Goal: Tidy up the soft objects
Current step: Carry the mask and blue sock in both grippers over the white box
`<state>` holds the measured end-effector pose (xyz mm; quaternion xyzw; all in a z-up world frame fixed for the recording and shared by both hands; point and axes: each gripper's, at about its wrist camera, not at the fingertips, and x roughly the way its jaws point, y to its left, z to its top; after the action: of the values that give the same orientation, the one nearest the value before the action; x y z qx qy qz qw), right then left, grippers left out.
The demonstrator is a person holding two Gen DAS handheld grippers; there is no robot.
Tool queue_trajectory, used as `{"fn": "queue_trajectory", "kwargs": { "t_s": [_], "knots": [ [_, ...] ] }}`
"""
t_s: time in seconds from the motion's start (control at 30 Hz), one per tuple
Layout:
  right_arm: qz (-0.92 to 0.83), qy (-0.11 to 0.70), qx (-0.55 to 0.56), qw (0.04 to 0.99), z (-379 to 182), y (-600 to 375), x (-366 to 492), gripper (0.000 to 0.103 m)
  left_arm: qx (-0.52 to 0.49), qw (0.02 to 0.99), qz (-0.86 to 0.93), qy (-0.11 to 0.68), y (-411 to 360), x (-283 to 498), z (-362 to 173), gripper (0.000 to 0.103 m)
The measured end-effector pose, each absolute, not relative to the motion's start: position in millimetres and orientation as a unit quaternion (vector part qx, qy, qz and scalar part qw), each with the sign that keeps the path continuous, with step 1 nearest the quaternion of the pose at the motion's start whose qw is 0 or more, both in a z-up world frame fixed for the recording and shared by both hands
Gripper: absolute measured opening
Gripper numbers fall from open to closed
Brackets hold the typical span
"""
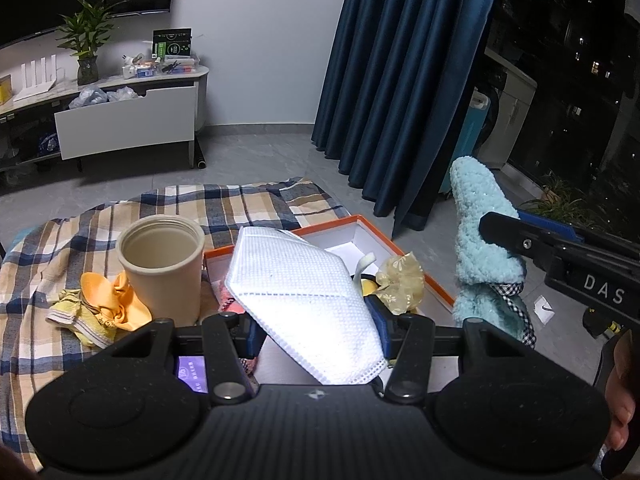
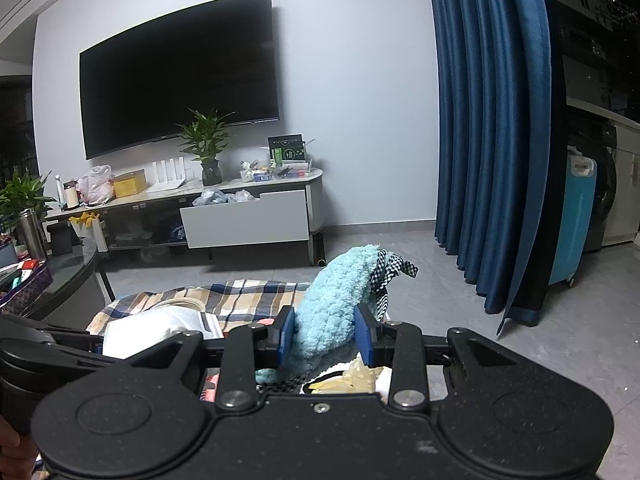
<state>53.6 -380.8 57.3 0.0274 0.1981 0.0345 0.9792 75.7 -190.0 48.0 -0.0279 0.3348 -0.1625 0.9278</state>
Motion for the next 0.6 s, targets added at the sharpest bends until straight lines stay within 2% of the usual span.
{"fn": "queue_trajectory", "kwargs": {
  "t_s": [0.6],
  "knots": [
    [0.026,0.211,0.024,0.977,49.3,-385.1,73.5,0.040,-0.022,0.922,-0.169,0.347,-207.1,89.1,40.1,0.051]
  ]
}}
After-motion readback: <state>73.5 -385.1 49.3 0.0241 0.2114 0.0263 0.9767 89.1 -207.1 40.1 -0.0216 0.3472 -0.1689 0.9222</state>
